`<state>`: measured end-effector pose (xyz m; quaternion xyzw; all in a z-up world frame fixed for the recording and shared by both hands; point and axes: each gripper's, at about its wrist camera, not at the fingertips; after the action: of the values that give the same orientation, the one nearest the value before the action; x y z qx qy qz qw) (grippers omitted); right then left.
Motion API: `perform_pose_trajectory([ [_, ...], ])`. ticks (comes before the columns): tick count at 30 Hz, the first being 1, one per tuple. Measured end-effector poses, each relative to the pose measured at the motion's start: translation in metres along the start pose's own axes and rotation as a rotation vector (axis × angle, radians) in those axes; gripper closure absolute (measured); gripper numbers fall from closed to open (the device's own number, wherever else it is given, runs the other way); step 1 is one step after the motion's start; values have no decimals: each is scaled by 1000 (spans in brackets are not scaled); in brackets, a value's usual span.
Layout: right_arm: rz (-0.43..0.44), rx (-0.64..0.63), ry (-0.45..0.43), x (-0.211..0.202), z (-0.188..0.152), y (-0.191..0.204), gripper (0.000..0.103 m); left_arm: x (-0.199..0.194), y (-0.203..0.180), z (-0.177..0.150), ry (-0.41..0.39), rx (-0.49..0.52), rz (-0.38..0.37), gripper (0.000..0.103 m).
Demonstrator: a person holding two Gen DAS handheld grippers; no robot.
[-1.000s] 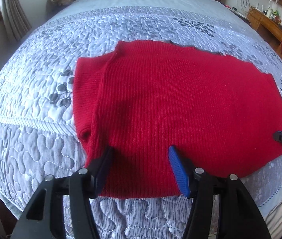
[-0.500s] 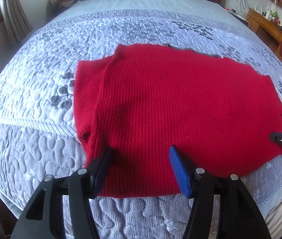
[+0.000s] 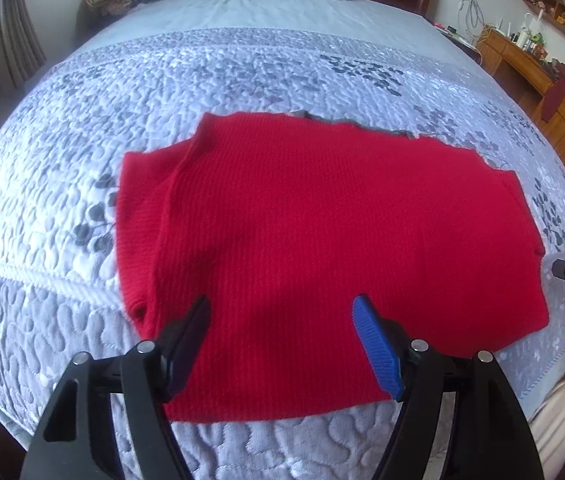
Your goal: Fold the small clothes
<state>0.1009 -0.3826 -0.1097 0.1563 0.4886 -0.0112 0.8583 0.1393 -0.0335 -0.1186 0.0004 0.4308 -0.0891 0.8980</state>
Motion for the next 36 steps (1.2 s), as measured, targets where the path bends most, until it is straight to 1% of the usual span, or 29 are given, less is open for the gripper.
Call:
perform_pose_trajectory([
  [4, 29, 18, 37, 8, 9, -15, 38, 10, -19, 18, -1, 20, -25, 30],
  [6, 47, 32, 48, 12, 11, -20, 38, 18, -30, 29, 5, 18, -52, 30],
  [8, 71, 64, 63, 20, 15, -26, 33, 26, -40, 37, 13, 30, -57, 30],
  [11, 109, 92, 86, 31, 23, -32, 31, 43, -50, 47, 29, 50, -46, 30],
  [15, 113, 72, 103, 41, 31, -31, 29, 63, -50, 53, 64, 36, -39, 30],
  [19, 148, 81, 121, 52, 36, -30, 29, 80, -43, 48, 106, 21, -28, 30],
  [23, 167, 107, 140, 66, 36, -32, 27, 85, -43, 42, 102, 44, -31, 27],
  [24, 168, 113, 140, 68, 35, -32, 28, 85, -43, 42, 101, 49, -31, 27],
  [27, 158, 125, 127, 72, 35, -34, 43, 88, -42, 41, 105, 46, -41, 25],
  [28, 158, 130, 121, 71, 36, -35, 53, 88, -40, 41, 106, 42, -46, 25],
  [29, 163, 137, 115, 71, 36, -36, 60, 89, -39, 41, 106, 41, -50, 25],
  [32, 176, 150, 114, 70, 37, -40, 68, 90, -39, 40, 108, 54, -53, 24],
  [34, 174, 142, 110, 68, 37, -39, 71, 91, -40, 40, 110, 58, -53, 23],
  [36, 166, 118, 106, 66, 38, -35, 71, 91, -40, 40, 112, 59, -53, 23],
])
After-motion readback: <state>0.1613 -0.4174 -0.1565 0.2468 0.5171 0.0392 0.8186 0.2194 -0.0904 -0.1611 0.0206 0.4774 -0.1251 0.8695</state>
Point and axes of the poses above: each gripper's, at about its wrist camera, not at the fingertips, and x roughly the way its jaws point, y to its left, z to its top, and after that the axes turned 13 degrees about -y, right-handed
